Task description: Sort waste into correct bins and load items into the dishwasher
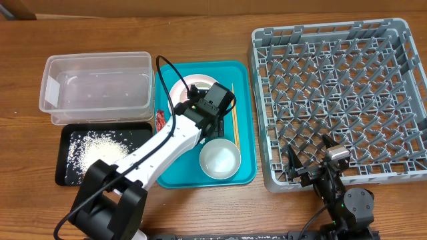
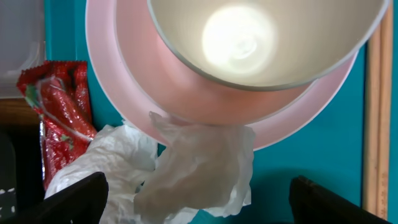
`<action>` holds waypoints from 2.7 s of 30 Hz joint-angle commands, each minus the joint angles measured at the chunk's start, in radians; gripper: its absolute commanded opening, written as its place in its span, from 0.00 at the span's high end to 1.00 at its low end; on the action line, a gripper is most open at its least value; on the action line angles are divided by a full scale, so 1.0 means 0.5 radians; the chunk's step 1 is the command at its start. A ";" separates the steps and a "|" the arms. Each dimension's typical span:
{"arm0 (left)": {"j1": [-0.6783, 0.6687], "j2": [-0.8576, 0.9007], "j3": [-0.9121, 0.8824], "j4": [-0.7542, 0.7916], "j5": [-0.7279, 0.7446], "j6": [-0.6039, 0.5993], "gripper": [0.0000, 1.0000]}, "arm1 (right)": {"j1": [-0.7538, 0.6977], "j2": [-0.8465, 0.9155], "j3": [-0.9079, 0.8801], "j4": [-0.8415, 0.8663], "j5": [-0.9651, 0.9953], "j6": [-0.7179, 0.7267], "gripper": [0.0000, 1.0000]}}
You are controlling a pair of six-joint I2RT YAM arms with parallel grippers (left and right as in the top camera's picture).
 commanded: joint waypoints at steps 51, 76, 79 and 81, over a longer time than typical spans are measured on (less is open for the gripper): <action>0.012 -0.079 0.144 -0.650 0.091 -0.173 0.47 | 0.007 -0.024 0.001 0.004 -0.002 -0.002 0.00; 0.270 -0.077 -0.150 -0.515 0.409 -0.218 0.18 | 0.007 -0.024 0.001 0.004 -0.002 -0.002 0.00; 0.272 -0.077 -0.195 -0.468 0.409 -0.213 0.35 | 0.007 -0.024 0.001 0.004 -0.002 -0.001 0.00; 0.272 -0.077 -0.195 -0.455 0.402 -0.212 0.51 | 0.007 -0.024 0.001 0.004 -0.002 -0.002 0.00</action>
